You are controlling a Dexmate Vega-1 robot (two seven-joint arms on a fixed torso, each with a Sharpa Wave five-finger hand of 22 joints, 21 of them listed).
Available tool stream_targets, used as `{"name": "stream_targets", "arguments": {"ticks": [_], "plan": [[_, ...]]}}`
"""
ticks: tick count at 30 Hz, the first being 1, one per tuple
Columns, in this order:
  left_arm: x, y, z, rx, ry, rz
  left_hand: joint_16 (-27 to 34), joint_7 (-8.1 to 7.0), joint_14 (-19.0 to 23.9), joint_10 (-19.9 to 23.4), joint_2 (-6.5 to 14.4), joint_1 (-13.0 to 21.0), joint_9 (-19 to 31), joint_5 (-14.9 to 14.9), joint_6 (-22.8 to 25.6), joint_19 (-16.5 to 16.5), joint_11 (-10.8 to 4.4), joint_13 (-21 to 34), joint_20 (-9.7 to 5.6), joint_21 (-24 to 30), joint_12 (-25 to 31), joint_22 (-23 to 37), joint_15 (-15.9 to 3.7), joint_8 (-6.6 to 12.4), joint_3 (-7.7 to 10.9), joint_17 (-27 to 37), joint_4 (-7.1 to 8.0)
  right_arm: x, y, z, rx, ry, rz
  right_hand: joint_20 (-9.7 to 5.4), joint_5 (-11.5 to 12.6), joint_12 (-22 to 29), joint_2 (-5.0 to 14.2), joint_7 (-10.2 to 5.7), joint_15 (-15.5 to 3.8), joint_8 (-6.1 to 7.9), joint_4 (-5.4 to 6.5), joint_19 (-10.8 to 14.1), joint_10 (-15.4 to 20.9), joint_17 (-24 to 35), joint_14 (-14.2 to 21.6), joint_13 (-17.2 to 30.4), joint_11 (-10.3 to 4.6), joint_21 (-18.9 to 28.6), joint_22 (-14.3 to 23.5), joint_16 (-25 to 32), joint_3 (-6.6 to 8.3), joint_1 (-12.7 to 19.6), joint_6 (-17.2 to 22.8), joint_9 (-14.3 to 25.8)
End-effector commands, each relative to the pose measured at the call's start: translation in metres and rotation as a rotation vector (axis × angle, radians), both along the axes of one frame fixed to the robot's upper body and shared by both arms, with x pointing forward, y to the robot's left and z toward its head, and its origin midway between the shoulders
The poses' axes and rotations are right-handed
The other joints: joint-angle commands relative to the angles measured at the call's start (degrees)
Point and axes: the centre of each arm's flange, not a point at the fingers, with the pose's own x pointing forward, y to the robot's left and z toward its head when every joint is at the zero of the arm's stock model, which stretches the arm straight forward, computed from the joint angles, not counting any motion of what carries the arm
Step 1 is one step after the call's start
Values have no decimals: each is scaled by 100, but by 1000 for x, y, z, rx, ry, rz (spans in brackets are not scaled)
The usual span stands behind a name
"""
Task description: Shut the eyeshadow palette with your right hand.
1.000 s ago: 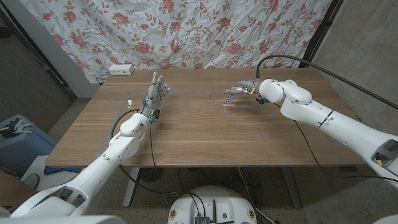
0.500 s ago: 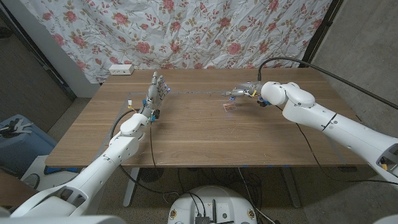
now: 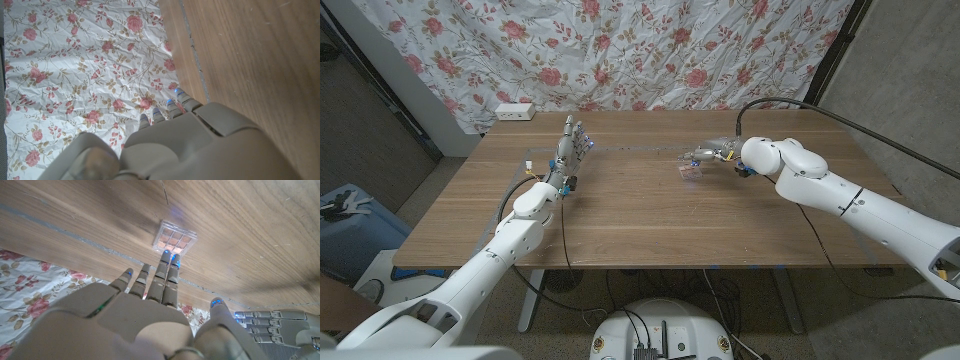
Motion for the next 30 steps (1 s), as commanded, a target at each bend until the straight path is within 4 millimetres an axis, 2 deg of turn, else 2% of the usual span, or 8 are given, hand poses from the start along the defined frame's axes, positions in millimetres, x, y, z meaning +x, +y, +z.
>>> {"name": "stream_targets", "arguments": {"ticks": [1,12,18,30], "plan": [[0,0,0,0,0,0,43,-52,-56,3,-4,-11,19,7,5,50,-47,19,-55,38,28,23,-410,33,27,18,-16,1,-3,-18,28,-45,18,2,27,-21,179,-34,-43,-8,-30,52,-42,12,-1,31,-23,25,24,38,32,8,-35,1],[0,0,0,0,0,0,43,-52,-55,-2,-5,-11,19,6,3,48,-34,19,-59,37,27,23,-412,32,30,18,-16,-1,-4,-29,31,-107,36,12,25,-73,174,-100,-45,-59,-65,74,-132,7,-7,41,-47,24,23,35,53,35,-133,-10],[0,0,0,0,0,0,43,-52,-55,6,-5,-11,19,6,3,46,-39,19,-52,37,30,23,-408,32,32,18,-15,-5,-6,-34,60,-145,55,41,21,-91,174,-170,-52,-121,-90,94,-157,3,5,48,-72,25,23,40,70,53,-244,-24],[0,0,0,0,0,0,43,-52,-55,4,-6,-11,19,6,2,46,-45,19,-62,37,29,23,-402,32,35,18,-14,-12,-11,-43,121,-220,96,32,8,-168,205,-213,-116,-256,-189,245,-271,-9,79,40,-118,56,21,67,154,156,-443,-76]]}}
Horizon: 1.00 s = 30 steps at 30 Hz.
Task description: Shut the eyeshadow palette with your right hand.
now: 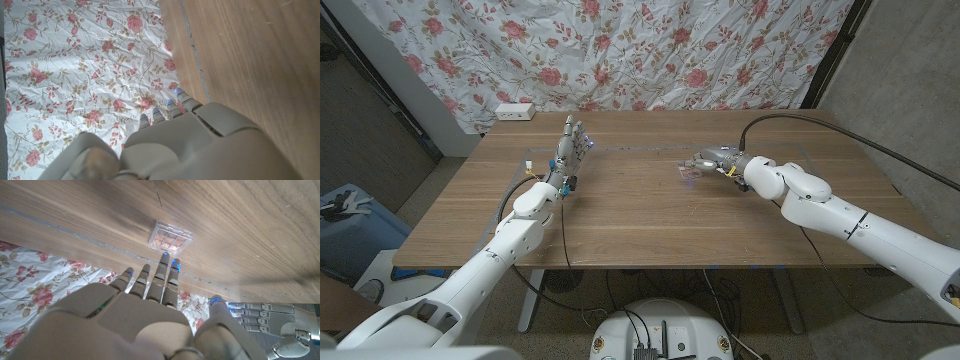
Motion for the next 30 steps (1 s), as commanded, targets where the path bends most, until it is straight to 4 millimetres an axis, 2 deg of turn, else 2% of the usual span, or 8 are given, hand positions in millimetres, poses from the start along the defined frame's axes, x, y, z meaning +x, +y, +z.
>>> {"name": "stream_targets", "arguments": {"ticks": [1,23,30], "plan": [[0,0,0,0,1,0,43,-52,-56,4,-6,-11,19,6,2,47,-45,19,-62,37,29,24,-403,32,13,18,9,-8,-5,-10,59,-80,42,-6,6,-48,148,-25,-35,-63,-46,99,-88,4,63,12,-8,38,21,38,43,68,-88,-3],[0,0,0,0,1,0,42,-52,-58,2,-8,-11,19,5,6,47,-31,19,-60,37,28,24,-402,34,19,18,10,-17,-10,-18,152,-199,126,-73,-26,-238,154,-89,-96,-253,-163,233,-492,12,26,-49,-91,33,21,22,120,144,-337,-73],[0,0,0,0,1,0,43,-52,-57,3,-9,-11,19,5,8,49,-47,19,-55,37,29,24,-403,34,21,18,10,-18,-9,-23,153,-218,146,-91,-37,-313,154,-127,-74,-376,-196,195,-707,25,-64,-95,-96,-1,23,-15,141,144,-522,-109]]}}
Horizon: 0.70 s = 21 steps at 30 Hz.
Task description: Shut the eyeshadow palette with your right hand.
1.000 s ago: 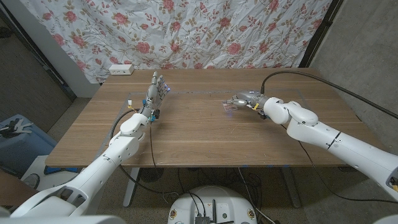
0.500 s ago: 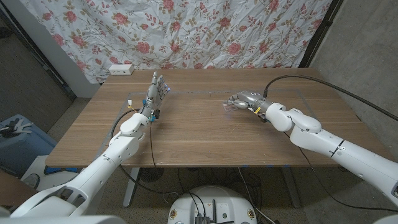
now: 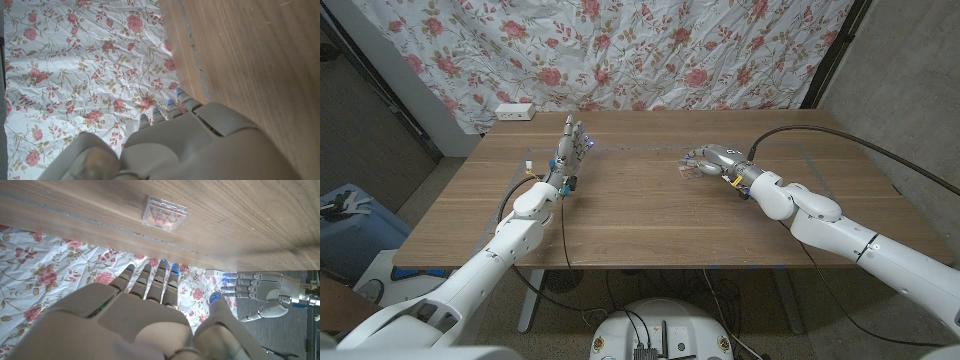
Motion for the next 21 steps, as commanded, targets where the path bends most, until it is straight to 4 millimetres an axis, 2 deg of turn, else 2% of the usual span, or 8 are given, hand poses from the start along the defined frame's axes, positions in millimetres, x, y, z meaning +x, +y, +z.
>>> {"name": "stream_targets", "arguments": {"ticks": [1,4,9,15,21], "plan": [[0,0,0,0,0,0,43,-30,-55,3,-9,-11,19,5,-14,50,-47,19,-56,38,28,23,-406,34,21,18,10,-7,4,-3,37,-88,73,15,-12,-66,47,7,36,-104,-44,0,-187,26,-117,-29,-17,-8,24,-50,30,41,-147,-16],[0,0,0,0,0,0,42,-30,-58,4,-10,-11,19,5,-14,48,-44,19,-59,37,29,23,-404,34,22,18,11,-8,4,-6,34,-103,81,-2,-16,-78,44,-16,19,-166,-58,-11,-256,31,-191,-59,-33,-15,24,-82,37,35,-252,-35],[0,0,0,0,0,0,44,-30,-53,1,-10,-12,19,5,-14,47,-35,19,-59,37,28,23,-405,34,24,18,11,-6,4,-11,23,-100,85,-59,-21,-162,42,-37,19,-271,-92,-45,-637,31,-410,-163,-84,-27,26,-182,56,25,-440,-79],[0,0,0,0,0,0,45,-31,-52,3,-10,-12,19,4,-15,47,-37,19,-62,37,28,23,-404,34,25,18,12,-2,2,-16,6,-92,88,-130,-25,-177,61,-60,57,-337,-116,-102,-904,27,-590,-284,-128,-40,24,-266,81,18,-647,-107],[0,0,0,0,0,0,43,-30,-56,-1,-11,-13,19,4,-13,46,-35,19,-63,37,27,23,-406,34,27,18,12,5,1,-24,-23,-65,85,-201,-33,-190,70,-38,17,-397,-107,-239,-1268,36,-836,-453,-188,-62,25,-366,84,-49,-1065,-134]]}}
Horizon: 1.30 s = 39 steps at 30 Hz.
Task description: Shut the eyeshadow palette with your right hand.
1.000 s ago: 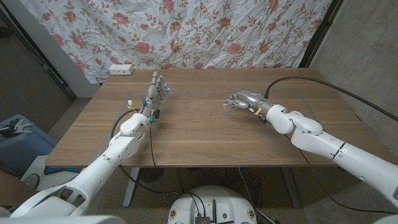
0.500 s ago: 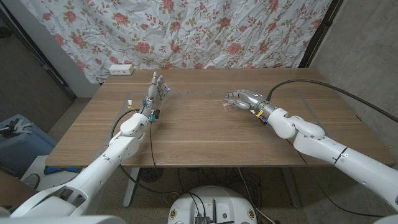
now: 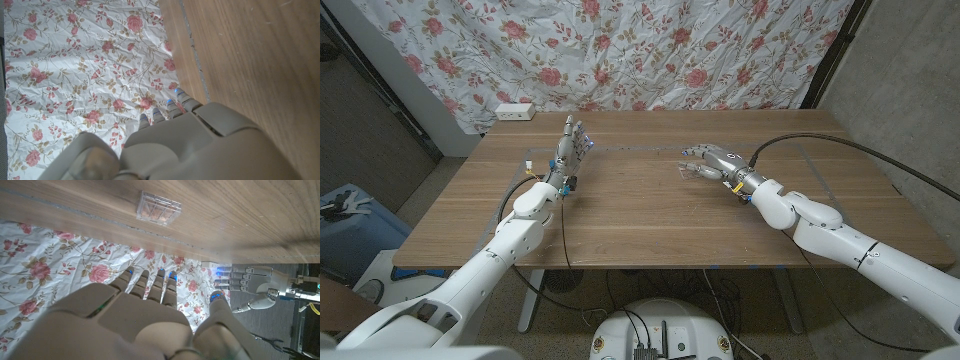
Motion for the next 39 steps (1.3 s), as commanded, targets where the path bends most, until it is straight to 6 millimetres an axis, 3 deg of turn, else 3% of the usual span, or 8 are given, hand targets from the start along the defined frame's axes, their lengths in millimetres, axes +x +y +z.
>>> {"name": "stream_targets", "arguments": {"ticks": [1,9,14,39], "plan": [[0,0,0,0,0,0,42,-31,-57,5,-12,-13,19,4,-13,46,-36,19,-62,37,29,24,-407,34,27,18,12,8,0,-13,-47,19,15,-44,-14,-35,70,26,-30,-49,-23,-108,-233,26,-208,-106,-29,-40,25,-75,4,-69,-286,-1],[0,0,0,0,0,0,43,-31,-56,6,-13,-13,19,3,-15,45,-40,19,-57,36,30,24,-406,33,29,18,13,12,-1,-19,-76,9,-18,-88,-16,3,54,37,7,-15,45,-476,-343,50,-506,-219,-76,-100,28,-171,-32,-206,-464,-11],[0,0,0,0,0,0,43,-31,-55,5,-13,-13,19,3,-16,44,-35,19,-59,36,29,24,-405,33,30,18,13,14,-1,-22,-93,13,-31,-130,-16,10,36,50,-12,-2,63,-571,-359,54,-582,-248,-85,-96,30,-192,-48,-247,-483,-13],[0,0,0,0,0,0,44,-31,-52,4,-16,-14,19,3,-12,50,-44,19,-52,38,29,24,-405,34,36,18,14,26,-2,-32,-163,-5,-60,-157,-11,51,13,107,-6,36,121,-599,-317,58,-571,-305,-34,-34,33,-165,-86,-348,-481,-15]]}}
